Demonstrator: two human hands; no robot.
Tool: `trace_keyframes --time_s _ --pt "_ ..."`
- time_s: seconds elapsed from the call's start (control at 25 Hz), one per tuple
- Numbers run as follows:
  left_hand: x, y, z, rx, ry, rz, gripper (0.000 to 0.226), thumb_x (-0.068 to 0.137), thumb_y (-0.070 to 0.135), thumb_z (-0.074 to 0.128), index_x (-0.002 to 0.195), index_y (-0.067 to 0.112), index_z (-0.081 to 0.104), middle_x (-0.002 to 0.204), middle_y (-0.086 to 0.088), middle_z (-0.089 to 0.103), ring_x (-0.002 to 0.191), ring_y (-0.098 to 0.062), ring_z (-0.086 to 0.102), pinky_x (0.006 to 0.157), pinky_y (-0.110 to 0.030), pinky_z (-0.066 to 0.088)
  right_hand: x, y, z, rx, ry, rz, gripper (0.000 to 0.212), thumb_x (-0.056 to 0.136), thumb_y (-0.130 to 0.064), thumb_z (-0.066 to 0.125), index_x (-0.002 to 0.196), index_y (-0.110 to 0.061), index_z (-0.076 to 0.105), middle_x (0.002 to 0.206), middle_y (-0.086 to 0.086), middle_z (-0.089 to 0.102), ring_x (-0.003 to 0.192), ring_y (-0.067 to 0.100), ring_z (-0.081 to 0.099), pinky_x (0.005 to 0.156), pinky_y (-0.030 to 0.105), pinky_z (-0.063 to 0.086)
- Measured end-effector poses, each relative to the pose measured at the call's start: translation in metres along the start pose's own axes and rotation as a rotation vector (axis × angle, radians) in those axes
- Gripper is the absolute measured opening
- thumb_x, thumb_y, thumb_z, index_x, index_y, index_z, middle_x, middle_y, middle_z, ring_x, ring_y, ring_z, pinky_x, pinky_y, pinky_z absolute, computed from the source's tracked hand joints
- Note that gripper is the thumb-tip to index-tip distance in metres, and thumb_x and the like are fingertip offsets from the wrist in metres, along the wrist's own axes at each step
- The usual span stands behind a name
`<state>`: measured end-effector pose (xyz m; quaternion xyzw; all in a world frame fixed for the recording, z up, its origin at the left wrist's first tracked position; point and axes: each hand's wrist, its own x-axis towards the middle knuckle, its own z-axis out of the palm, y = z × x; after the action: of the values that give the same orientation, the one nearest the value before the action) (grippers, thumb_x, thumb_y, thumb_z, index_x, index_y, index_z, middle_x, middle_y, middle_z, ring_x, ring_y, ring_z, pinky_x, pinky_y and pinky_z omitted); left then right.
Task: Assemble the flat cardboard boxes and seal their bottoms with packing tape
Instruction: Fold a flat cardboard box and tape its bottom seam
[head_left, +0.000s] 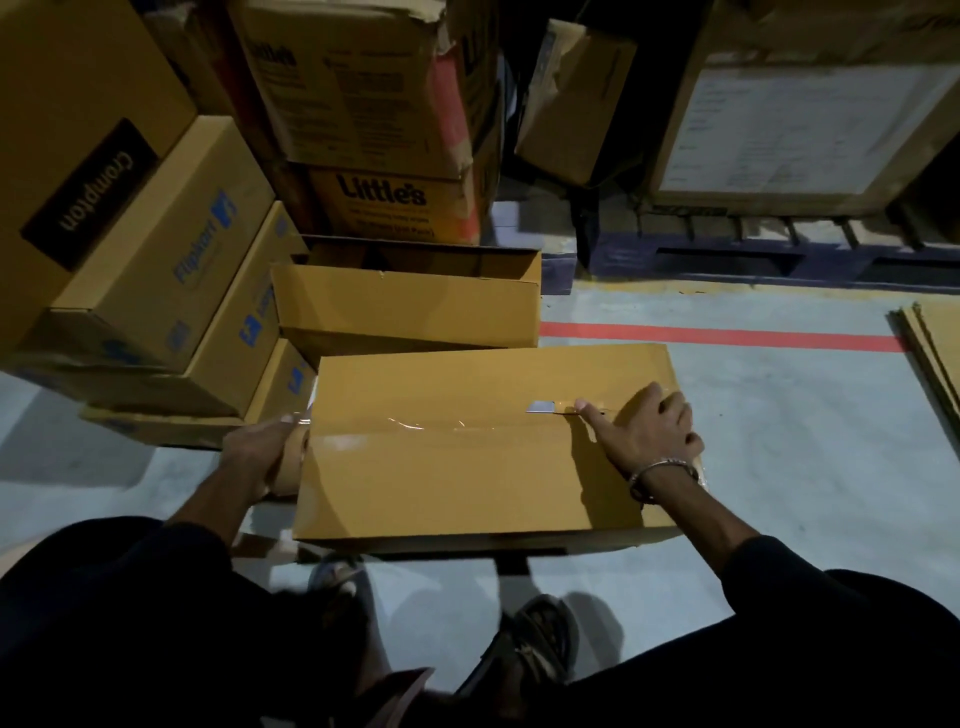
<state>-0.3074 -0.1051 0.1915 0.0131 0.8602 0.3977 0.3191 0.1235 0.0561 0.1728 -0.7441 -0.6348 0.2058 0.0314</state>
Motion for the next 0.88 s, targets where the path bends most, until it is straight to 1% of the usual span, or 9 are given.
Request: trace_keyframes --time_s 0.08,0.16,0.32,0.44,0.52,0.6,0.68,0.76,0.88 --pt "-0.004 -0.006 0.007 -0.041 -0.056 -0.012 0.046 0.093 0.034 0.076 0.131 0.010 0.069 0.135 -0.017 0.063 0.124 -0.042 0.057 0.106 -0.057 0.048 0.011 0.007 -0.005 0.064 -0.015 0.086 0.121 0.071 -0.100 0.040 0.157 -0.019 0.020 0.162 0.022 0.023 0.148 0.041 0.023 0.115 0.062 0.024" --pt "-0.018 -0.009 0.020 -0.055 -0.097 0.026 0.042 0.093 0.033 0.077 0.128 0.010 0.072 0.129 -0.015 0.065 0.121 -0.039 0.059 0.107 -0.056 0.049 0.024 0.016 -0.014 0.117 0.023 0.187 0.118 0.070 -0.102 0.030 0.152 -0.017 0.030 0.155 0.024 0.031 0.144 0.043 0.029 0.113 0.062 0.025" --pt "-0.039 -0.019 0.044 -0.072 -0.138 0.065 0.034 0.095 0.032 0.074 0.121 0.011 0.075 0.126 -0.015 0.067 0.118 -0.035 0.060 0.103 -0.049 0.051 0.047 0.039 -0.031 0.128 0.003 0.220 0.092 0.086 -0.090 0.031 0.139 -0.016 0.047 0.149 0.025 0.037 0.138 0.043 0.033 0.112 0.061 0.025" --pt "-0.044 -0.021 0.047 -0.099 -0.176 0.052 0.026 0.098 0.027 0.071 0.119 0.013 0.077 0.123 -0.014 0.068 0.111 -0.035 0.062 0.091 -0.044 0.053 0.049 0.048 -0.031 0.085 -0.017 0.195 0.084 0.090 -0.085 0.030 0.137 -0.018 0.048 0.153 0.025 0.033 0.143 0.043 0.028 0.114 0.062 0.023" --pt "-0.044 -0.022 0.046 -0.084 -0.227 0.022 0.023 0.097 0.031 0.072 0.115 0.019 0.079 0.120 -0.015 0.071 0.110 -0.039 0.065 0.078 -0.042 0.056 0.042 0.040 -0.029 0.061 -0.010 0.189 0.078 0.095 -0.077 0.033 0.143 -0.016 0.044 0.163 0.026 0.019 0.152 0.042 0.015 0.117 0.063 0.018" --pt "-0.044 -0.018 0.045 -0.014 -0.275 0.002 0.018 0.093 0.034 0.075 0.107 0.024 0.079 0.116 -0.015 0.071 0.106 -0.041 0.066 0.073 -0.043 0.056 0.030 0.027 -0.030 -0.006 0.095 0.091 0.078 0.099 -0.070 0.035 0.154 -0.015 0.035 0.168 0.025 0.010 0.156 0.042 0.005 0.119 0.064 0.014" --pt "-0.040 -0.009 0.043 0.094 -0.290 0.051 0.010 0.092 0.032 0.077 0.099 0.025 0.079 0.117 -0.013 0.071 0.106 -0.037 0.065 0.084 -0.049 0.058 0.012 0.008 -0.032 0.008 0.180 -0.128 0.073 0.101 -0.063 0.041 0.157 -0.017 0.033 0.169 0.021 0.013 0.157 0.039 0.005 0.119 0.064 0.016" --pt "-0.040 0.012 0.038 0.208 -0.253 0.157 0.005 0.089 0.032 0.079 0.087 0.027 0.078 0.119 -0.006 0.070 0.106 -0.033 0.064 0.094 -0.051 0.057 -0.011 -0.016 -0.026 0.132 0.141 -0.279 0.062 0.101 -0.056 0.052 0.152 -0.021 0.043 0.166 0.015 0.026 0.156 0.033 0.011 0.117 0.061 0.021" --pt "-0.055 0.046 0.021 0.213 -0.159 0.328 0.005 0.090 0.027 0.076 0.090 0.024 0.080 0.105 0.000 0.067 0.101 -0.028 0.062 0.087 -0.037 0.053 -0.050 -0.060 -0.001 0.206 0.037 -0.405 0.042 0.095 -0.047 0.065 0.132 -0.025 0.063 0.146 0.007 0.053 0.145 0.030 0.031 0.110 0.054 0.037"
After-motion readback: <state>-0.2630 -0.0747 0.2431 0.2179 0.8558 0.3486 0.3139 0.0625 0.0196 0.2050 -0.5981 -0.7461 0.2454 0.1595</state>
